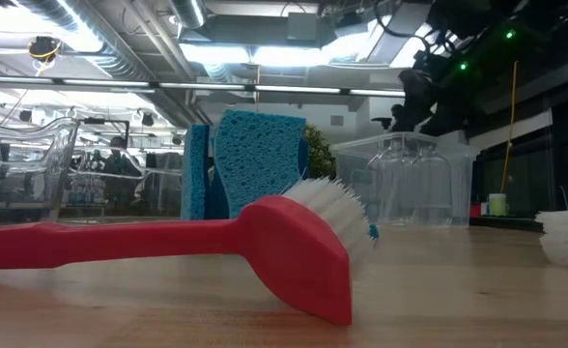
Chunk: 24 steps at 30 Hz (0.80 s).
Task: Pick & Place Kitchen Sink Supplies
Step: Put the yellow dish brush into the top transparent bin
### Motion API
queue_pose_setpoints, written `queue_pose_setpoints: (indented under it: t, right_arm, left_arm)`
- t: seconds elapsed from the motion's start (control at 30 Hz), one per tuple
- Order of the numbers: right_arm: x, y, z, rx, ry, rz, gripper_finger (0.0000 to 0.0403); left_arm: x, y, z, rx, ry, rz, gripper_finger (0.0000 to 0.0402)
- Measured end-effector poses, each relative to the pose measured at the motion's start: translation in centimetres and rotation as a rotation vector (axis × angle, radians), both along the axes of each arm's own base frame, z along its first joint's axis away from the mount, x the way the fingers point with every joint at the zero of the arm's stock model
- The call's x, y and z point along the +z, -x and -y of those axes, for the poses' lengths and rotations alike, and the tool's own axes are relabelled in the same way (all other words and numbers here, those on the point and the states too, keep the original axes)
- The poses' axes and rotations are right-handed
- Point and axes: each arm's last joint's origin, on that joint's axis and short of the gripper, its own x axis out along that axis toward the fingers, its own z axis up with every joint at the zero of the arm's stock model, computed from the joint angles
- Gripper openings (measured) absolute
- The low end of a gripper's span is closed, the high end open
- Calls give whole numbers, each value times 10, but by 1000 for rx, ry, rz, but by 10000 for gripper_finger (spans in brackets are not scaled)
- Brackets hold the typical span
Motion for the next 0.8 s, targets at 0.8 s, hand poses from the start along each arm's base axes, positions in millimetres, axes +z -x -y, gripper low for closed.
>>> queue_pose_setpoints:
  t: [0.8]
  right_arm:
    - [15, 4, -64, 340, -23, 98, 279]
  left_arm:
    - [0, 0, 0, 0, 0, 0, 12]
